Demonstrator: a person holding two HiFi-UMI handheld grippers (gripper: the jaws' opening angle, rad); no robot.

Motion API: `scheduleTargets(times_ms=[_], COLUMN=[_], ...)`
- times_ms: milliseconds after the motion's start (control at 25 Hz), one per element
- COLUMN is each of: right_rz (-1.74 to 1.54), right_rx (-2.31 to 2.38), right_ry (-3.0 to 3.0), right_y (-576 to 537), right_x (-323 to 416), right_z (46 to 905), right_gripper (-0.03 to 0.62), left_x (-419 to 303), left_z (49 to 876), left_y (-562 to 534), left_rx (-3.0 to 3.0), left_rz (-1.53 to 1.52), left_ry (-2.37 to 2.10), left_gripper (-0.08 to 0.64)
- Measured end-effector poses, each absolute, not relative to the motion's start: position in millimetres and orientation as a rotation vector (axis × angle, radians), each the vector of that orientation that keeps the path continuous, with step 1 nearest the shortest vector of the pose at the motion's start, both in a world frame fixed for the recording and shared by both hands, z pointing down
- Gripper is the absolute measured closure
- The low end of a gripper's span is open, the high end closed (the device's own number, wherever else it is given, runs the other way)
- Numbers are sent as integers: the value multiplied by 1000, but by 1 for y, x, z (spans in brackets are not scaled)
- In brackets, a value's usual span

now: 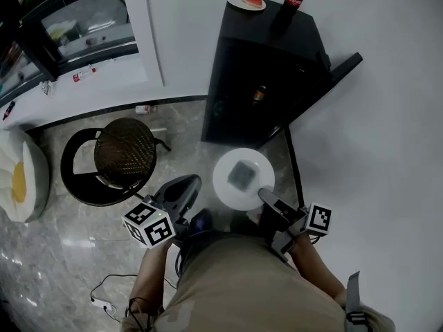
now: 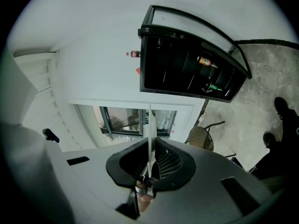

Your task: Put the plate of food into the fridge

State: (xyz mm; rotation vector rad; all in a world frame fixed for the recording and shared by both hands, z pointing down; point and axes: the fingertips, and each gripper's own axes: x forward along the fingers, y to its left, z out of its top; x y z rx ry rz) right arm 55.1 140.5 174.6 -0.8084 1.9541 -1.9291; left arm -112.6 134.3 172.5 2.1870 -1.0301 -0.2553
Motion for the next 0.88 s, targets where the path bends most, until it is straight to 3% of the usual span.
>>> scheduleTargets(times_ms=[880], right_rz=[-1975], right_rx=[-736], right_ry=[1867], right_y=[59], right_x=[117], right_z=[209], right_gripper=[563], left_x=[-46], left_z=[169], left_y=[52], left_rx=[2189], left_rz=[-51], left_ry=[-1111], left_gripper=[548])
